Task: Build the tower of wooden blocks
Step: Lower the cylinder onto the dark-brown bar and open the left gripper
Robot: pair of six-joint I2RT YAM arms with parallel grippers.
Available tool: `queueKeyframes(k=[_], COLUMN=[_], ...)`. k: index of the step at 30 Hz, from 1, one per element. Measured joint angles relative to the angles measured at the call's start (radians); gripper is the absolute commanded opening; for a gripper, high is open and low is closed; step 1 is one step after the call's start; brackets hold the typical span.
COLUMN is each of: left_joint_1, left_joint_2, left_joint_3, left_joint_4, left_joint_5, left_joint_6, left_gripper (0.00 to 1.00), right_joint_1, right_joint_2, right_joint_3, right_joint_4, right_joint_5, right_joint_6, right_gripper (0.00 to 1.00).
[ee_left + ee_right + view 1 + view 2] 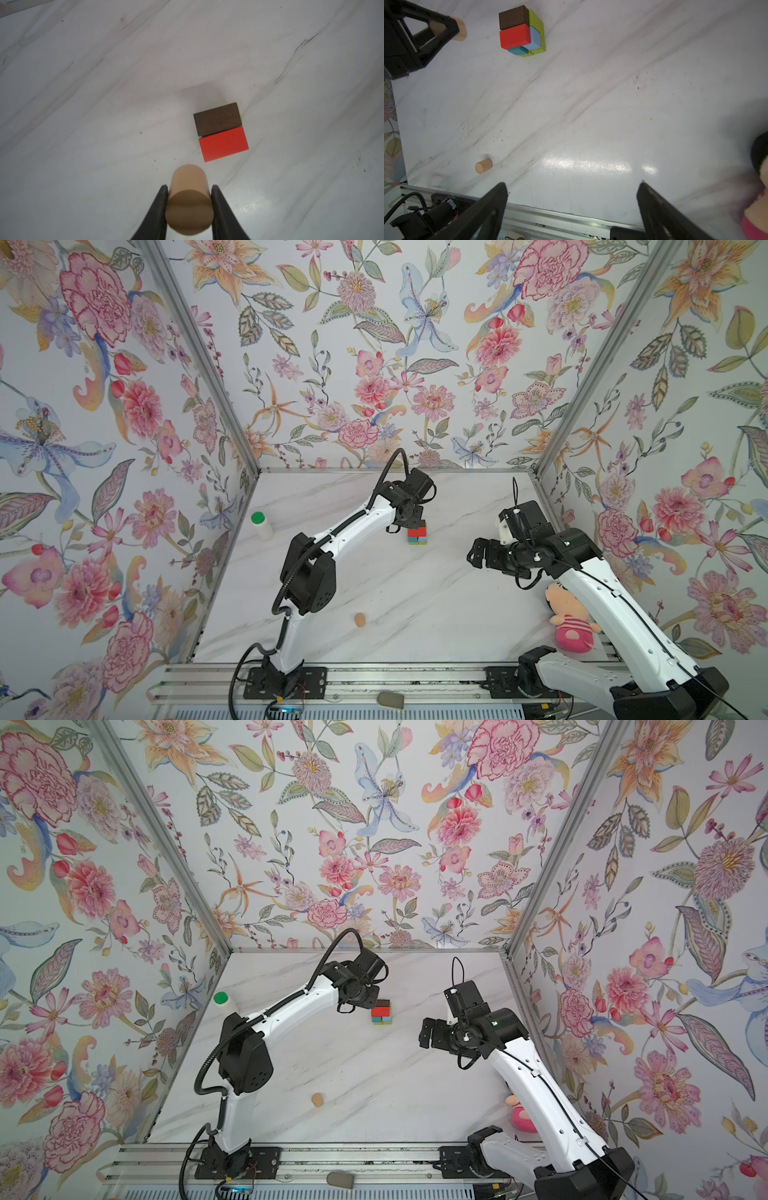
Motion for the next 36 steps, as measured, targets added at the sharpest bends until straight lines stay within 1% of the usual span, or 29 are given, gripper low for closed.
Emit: queueKeyframes(k=[2,4,6,8,17,22,30,36], left_joint_1=[0.003,0.005,0.007,0.01,0.014,0.017,0.023,0.031], left_joint_2=[0.082,0.145,0.193,0.224,0.255,0.255,0.255,0.254], left_joint_3=[0.127,0.217,0.274,0.297,0.302,0.277,0.214,0.208], left_joint_4=[-0.021,-0.043,-0.058,-0.071,-0.088,-0.085,-0.05,-0.032], left_joint_5=[0.006,0.021,0.031,0.05,0.081,0.084,0.095,0.1], left_joint_6=[0.023,0.039,0.053,0.063,0.083,0.084,0.083,0.083], left_gripper=[0.06,0.06,0.06,0.06,0.06,0.08,0.09,0.1], right_joint_1=[-0.009,-0.018,-0.024,-0.032,-0.041,-0.045,-0.047,-0.047], right_joint_2=[-0.001,-0.001,-0.001,-0.003,-0.008,-0.008,-0.008,-0.008], right_joint_3=[0.001,0.004,0.01,0.021,0.028,0.028,0.029,0.029], right_joint_4=[-0.007,-0.018,-0.026,-0.031,-0.053,-0.058,-0.07,-0.071], right_joint_5=[0.0,0.001,0.003,0.003,0.004,0.004,0.003,0.003], right_joint_6=[0.001,0.003,0.004,0.007,0.02,0.023,0.026,0.027], right_gripper=[0.99,0.99,0.99,0.99,0.99,0.99,0.99,0.99])
